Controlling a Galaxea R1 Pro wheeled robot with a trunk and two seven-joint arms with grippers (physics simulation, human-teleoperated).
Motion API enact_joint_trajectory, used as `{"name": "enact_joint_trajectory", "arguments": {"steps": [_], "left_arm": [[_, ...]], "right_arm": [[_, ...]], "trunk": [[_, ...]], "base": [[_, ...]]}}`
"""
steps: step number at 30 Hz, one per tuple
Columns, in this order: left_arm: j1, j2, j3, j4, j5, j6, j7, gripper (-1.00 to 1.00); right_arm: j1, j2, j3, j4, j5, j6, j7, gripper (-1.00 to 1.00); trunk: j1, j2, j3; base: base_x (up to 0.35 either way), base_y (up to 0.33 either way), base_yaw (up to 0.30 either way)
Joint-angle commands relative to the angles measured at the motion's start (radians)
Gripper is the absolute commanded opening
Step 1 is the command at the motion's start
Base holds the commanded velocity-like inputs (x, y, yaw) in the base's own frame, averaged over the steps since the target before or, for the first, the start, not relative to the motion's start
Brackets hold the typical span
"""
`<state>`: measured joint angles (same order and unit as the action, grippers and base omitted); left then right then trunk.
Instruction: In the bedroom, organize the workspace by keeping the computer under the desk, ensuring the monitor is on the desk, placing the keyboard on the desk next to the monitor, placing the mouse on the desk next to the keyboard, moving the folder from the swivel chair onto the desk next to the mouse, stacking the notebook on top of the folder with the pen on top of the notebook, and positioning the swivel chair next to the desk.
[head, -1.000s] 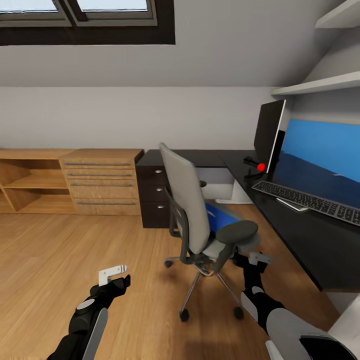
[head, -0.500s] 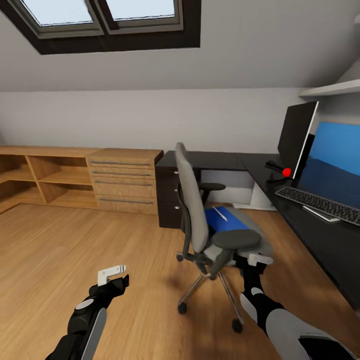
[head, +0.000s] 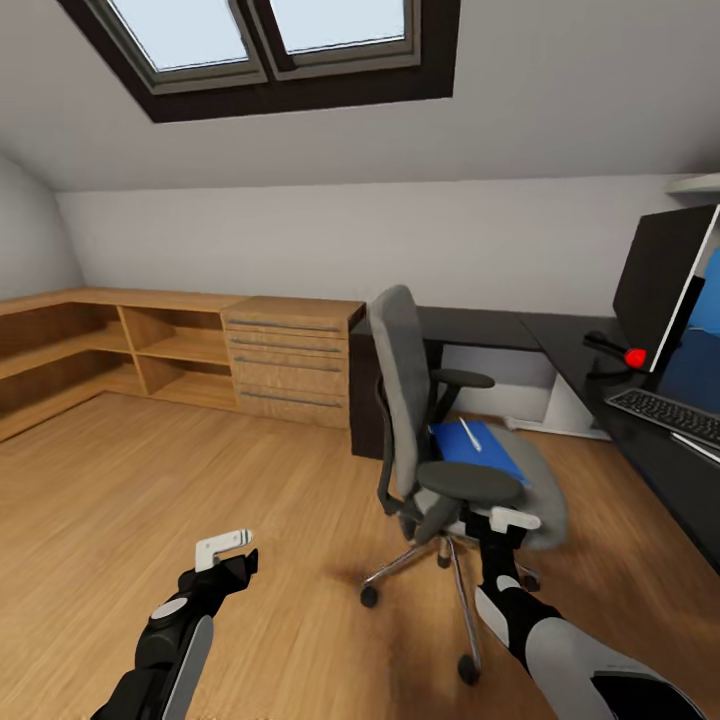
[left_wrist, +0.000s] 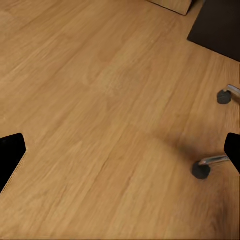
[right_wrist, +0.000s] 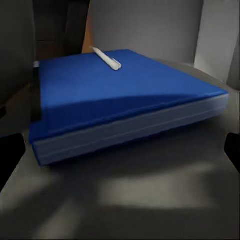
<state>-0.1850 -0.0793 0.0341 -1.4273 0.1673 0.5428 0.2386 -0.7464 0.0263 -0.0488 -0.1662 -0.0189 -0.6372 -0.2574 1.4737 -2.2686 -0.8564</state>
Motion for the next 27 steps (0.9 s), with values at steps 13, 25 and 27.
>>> {"name": "enact_joint_trajectory", "arguments": {"steps": [13,25,27], "left_arm": [[-0.001,-0.001,0.000,-0.002,0.011,0.003,0.007,1.00],[-0.001,-0.002,0.000,-0.014,0.012,0.003,0.010,1.00],[-0.001,-0.003,0.001,-0.031,0.013,0.003,0.011,1.00]], "right_arm": [[-0.001,0.002,-0.003,0.011,0.001,-0.004,0.003,1.00],[-0.001,0.000,-0.005,0.011,0.001,-0.004,0.003,1.00],[-0.001,0.000,-0.005,0.011,0.001,-0.004,0.003,1.00]], "trunk": [[0.000,0.000,0.005],[0.000,0.000,0.005],[0.000,0.000,0.005]], "base": [[0.000,0.000,0.223],[0.000,0.000,-0.138],[0.000,0.000,-0.256]]}}
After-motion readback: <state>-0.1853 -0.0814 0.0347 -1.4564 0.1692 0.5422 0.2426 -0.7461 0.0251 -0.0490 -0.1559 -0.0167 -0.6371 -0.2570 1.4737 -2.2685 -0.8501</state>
